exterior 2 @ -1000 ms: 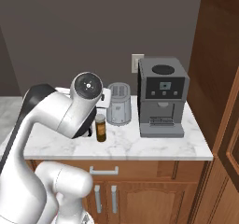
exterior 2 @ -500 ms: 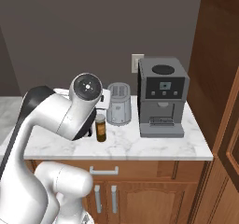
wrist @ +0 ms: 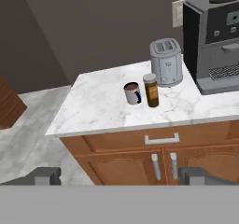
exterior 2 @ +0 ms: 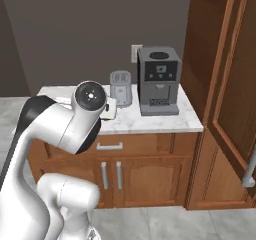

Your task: Pick the cinnamon and honey bottle from the cabinet and place them next to the mug.

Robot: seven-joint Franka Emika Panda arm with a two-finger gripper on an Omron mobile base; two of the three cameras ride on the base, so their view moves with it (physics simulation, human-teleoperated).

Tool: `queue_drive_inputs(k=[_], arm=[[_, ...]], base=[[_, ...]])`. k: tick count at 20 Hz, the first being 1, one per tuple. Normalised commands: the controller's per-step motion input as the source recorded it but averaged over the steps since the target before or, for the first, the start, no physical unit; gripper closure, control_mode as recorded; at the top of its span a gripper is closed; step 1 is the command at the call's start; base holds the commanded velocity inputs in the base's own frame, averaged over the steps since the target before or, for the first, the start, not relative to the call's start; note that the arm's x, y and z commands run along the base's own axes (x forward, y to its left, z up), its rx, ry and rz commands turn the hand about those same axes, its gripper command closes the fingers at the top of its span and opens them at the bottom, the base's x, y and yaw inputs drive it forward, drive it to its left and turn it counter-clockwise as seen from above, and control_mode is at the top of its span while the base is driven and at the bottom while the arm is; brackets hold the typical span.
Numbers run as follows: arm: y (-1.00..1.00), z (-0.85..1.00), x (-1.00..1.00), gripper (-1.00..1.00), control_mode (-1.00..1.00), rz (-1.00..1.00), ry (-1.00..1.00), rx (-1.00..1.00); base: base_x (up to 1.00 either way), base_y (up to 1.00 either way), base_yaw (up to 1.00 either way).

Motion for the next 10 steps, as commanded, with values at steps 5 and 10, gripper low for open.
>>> queue_drive_inputs(k=[5, 10], arm=[[0.0, 0.0, 0.0, -1.0, 1.0, 0.0, 0.0, 0.0], [0.0, 0.0, 0.0, -1.0, 1.0, 0.0, 0.0, 0.0]], base=[[-1.0, -0.07, -0.23], [-1.0, -0.2, -0.25]])
